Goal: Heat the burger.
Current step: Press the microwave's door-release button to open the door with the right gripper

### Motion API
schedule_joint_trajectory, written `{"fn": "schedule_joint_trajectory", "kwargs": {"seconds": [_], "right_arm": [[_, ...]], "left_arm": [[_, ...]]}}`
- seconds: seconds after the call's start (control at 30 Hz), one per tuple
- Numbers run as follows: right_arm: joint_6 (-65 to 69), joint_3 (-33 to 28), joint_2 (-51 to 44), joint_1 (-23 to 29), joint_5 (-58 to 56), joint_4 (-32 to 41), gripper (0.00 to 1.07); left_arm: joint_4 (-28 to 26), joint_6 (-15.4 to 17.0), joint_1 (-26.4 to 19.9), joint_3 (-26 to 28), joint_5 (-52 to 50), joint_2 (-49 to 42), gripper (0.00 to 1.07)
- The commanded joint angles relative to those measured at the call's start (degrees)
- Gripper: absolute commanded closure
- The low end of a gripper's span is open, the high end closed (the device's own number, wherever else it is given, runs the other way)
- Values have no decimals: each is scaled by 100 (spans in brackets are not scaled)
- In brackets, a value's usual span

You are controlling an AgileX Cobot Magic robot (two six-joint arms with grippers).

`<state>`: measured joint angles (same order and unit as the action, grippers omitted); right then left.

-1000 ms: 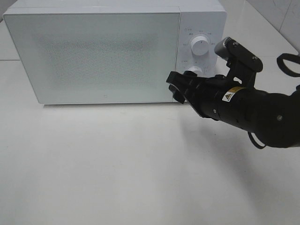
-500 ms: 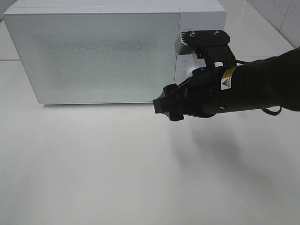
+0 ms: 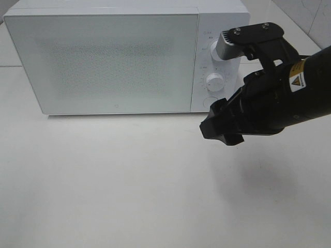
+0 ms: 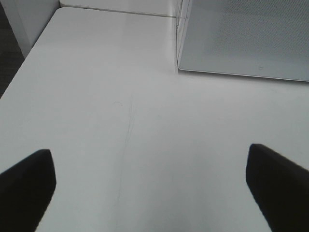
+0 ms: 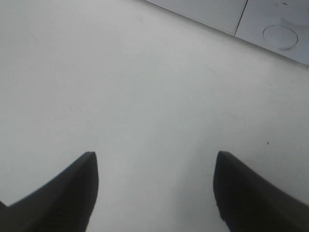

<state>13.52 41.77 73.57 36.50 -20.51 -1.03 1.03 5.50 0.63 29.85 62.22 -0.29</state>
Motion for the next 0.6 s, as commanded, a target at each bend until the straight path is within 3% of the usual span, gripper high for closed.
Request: {"fn": "schedule_joint_trajectory", "kwargs": {"seconds": [0.03,0.33,0.4,0.6], "right_arm": [[-92,74,-189,-23,-401,-34,41],[-92,74,-980,-109,-945,-97,41],[-92,74,-1352,-716,-1266,11,41],[-92,74,-1742,-1335,-1730,-23,41]], "left_arm": [[-17,29,0,-11,-80,-86,6],[-17,29,0,-11,-80,-86,6],[-17,29,0,-11,-80,-86,6],[-17,29,0,-11,-80,-86,6]]}}
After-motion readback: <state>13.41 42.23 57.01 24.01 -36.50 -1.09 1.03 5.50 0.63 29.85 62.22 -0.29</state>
